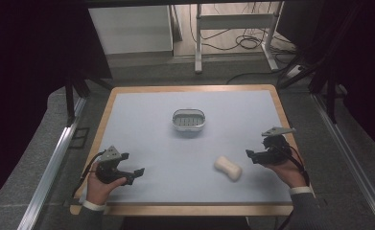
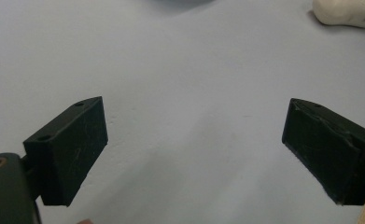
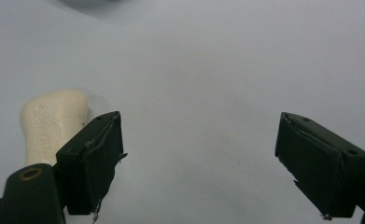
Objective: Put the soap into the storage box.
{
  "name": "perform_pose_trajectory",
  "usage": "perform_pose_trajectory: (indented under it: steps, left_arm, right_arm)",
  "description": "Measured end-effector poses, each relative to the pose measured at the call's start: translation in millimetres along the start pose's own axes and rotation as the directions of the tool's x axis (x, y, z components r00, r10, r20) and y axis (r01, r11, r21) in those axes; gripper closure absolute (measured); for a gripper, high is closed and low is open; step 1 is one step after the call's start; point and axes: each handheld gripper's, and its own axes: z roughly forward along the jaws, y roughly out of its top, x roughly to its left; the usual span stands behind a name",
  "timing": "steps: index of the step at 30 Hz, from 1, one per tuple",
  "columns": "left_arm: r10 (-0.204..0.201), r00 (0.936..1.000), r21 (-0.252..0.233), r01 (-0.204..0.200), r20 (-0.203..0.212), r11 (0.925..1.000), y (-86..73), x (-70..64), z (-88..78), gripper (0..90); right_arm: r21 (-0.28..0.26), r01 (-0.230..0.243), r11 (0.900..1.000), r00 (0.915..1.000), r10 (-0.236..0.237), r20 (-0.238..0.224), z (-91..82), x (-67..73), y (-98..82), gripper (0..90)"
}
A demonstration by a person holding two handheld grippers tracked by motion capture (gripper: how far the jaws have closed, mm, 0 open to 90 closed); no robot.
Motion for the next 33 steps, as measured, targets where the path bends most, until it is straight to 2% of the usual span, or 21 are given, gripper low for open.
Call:
perform_pose_trajectory:
  steps: [2, 5, 9, 22, 27, 33]
  left_arm:
    - [-0.002, 1.0000, -0.001, 0.002, 0.004, 1.0000, 0.0, -0.3, 0.1, 7.3]
    - [-0.002, 1.0000, -0.003, 0.002, 0.007, 1.0000, -0.1, -0.5, 0.2, 7.4]
    - [-0.003, 0.9999, -0.007, 0.003, 0.009, 1.0000, 0.1, -0.4, -0.7, 7.4]
    - [0.000, 1.0000, 0.000, 0.000, 0.006, 1.0000, -0.2, -0.4, 0.3, 7.4]
    - [0.000, 1.0000, 0.002, 0.000, 0.008, 1.0000, -0.3, -1.0, 0.4, 7.4]
    - [-0.003, 1.0000, -0.005, 0.003, 0.007, 1.0000, -0.1, -0.7, -1.0, 7.4]
  right_arm:
    - [0.014, 0.013, 1.000, 0.9999, -0.013, -0.005, -1.0, 1.9, 3.8, 15.1]
    - [0.034, 0.060, 0.998, 0.9982, -0.060, -0.006, -3.1, 7.3, 10.4, 15.5]
    - [0.056, 0.084, 0.995, 0.9964, -0.083, -0.016, -2.8, 12.9, 16.4, 16.2]
    - [0.087, 0.135, 0.987, 0.9901, -0.131, -0.050, 5.7, 26.0, 30.4, 17.4]
    - [0.094, 0.145, 0.985, 0.9880, -0.139, -0.066, 6.9, 30.2, 32.3, 18.0]
    - [0.127, 0.161, 0.979, 0.9847, -0.151, -0.087, 9.6, 38.7, 32.2, 18.4]
